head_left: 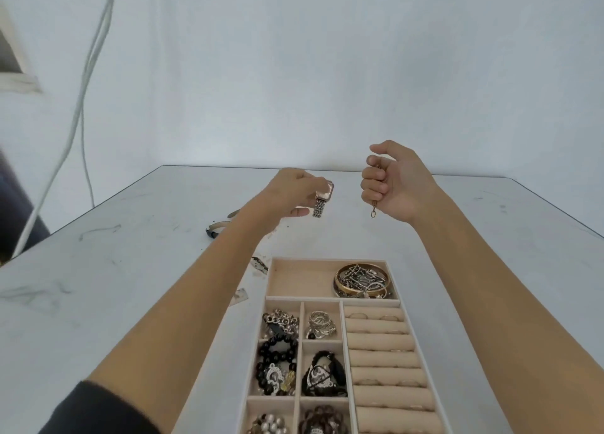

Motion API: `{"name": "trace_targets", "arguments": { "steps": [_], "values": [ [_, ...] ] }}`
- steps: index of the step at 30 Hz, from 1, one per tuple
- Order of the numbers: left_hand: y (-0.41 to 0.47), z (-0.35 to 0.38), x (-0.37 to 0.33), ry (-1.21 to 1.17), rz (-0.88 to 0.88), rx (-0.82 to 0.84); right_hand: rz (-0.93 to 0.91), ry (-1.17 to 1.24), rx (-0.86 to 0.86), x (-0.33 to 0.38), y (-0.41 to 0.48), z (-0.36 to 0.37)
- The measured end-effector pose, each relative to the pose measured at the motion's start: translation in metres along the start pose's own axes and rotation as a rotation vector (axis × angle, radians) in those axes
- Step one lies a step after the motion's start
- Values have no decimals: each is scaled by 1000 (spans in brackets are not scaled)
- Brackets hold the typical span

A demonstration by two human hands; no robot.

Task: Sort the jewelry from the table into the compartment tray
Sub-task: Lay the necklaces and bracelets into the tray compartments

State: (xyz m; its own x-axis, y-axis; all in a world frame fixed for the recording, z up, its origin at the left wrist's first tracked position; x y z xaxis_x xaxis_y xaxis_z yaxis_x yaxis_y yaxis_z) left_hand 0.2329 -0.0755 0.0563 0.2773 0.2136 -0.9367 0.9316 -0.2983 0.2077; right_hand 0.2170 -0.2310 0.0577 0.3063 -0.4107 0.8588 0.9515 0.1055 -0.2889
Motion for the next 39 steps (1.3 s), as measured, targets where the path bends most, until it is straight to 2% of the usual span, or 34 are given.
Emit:
{"name": "trace_targets", "arguments": {
  "steps": [3, 6, 12, 17, 20, 29, 39],
  "values": [
    [-36, -11, -11, -131, 23, 36, 4, 13, 16, -1, -17, 8],
    [-70, -20, -13, -140, 53, 20, -3, 62, 58, -5, -37, 14],
    [-114, -34, 2, -220, 115, -194, -10, 60, 146, -27, -73, 32],
    [-127, -39, 14, -331, 124, -298, -69, -10, 222, -38, -107, 49],
    [-129, -39, 16, -401, 112, -307, -115, -49, 262, -39, -121, 55],
    [-129, -42, 23, -416, 89, -332, -124, -125, 348, -58, -147, 75],
    [-127, -37, 27, -366, 84, -301, -133, -143, 422, -95, -170, 103]
  ]
}}
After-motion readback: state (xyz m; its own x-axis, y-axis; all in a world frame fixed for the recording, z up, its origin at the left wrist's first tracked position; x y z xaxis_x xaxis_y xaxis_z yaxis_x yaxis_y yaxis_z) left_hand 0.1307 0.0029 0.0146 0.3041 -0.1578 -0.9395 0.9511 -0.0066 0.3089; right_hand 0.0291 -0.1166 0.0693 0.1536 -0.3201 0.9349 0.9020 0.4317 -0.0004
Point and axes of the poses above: each hand's wrist, its own y-axis towards the middle knuckle, its own z-axis out of the palm, x = y × z, the point moved 9 cm from there along y, towards the middle knuckle, and after that the axes turned 12 degrees about z, right-handed, at the moved point
